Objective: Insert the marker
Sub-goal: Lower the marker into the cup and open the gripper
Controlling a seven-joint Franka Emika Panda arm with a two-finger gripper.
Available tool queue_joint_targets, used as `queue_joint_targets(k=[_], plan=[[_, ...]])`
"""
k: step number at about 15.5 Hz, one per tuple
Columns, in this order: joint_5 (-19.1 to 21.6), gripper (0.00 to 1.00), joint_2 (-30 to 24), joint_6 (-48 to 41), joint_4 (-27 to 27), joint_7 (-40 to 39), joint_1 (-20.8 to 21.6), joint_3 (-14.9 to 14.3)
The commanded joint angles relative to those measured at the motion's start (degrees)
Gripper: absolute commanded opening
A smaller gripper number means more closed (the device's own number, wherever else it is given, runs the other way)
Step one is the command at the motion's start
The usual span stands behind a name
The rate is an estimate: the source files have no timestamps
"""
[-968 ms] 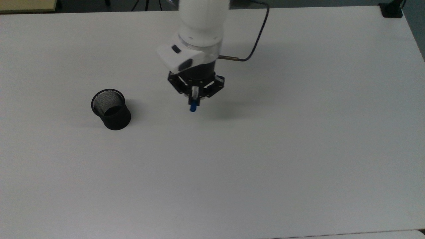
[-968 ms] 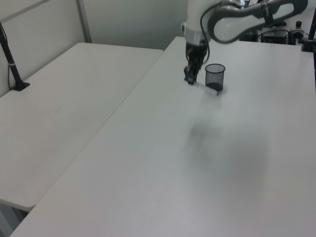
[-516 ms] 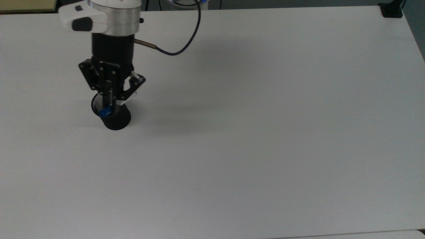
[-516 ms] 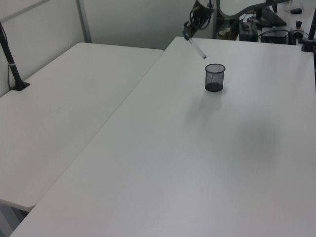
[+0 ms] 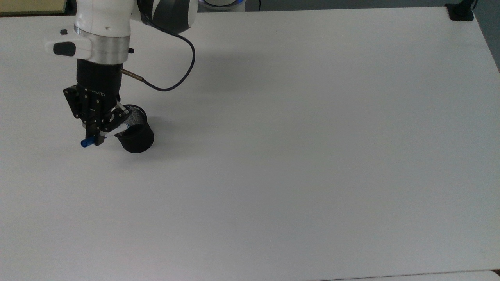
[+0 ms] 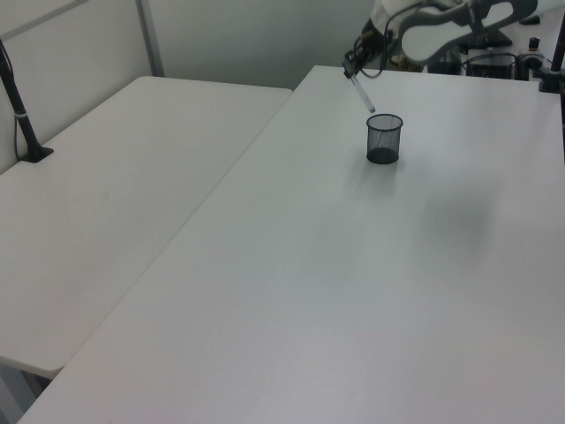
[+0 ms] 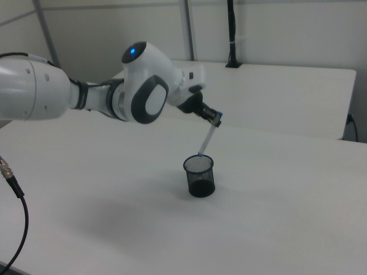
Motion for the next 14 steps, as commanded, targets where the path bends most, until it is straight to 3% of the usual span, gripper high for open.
queue_joint_targets(k=[1,5,6,7,8,9,10,14], plan=[[-3.68,0.10,-1.22,5.46,-6.98,1.30,0.43,-0.27],[-4.30,0.11,-1.74,6.70,-9.45,1.39,1.22,-0.27],[-4.30,0.16,-1.75,6.70,-9.80,1.39,1.31,-0.27],[-4.30,0.31,-1.75,6.70,-9.98,1.39,1.31,-0.27],[-4.30,0.54,-1.75,6.70,-10.16,1.39,1.31,-0.27],[-4.30,0.87,-1.75,6.61,-10.07,1.74,1.40,-0.27],[-4.30,1.00,-1.92,6.35,-10.07,1.83,1.74,-0.27],[-4.12,1.00,-5.16,-1.35,-9.37,3.05,3.76,-0.27]])
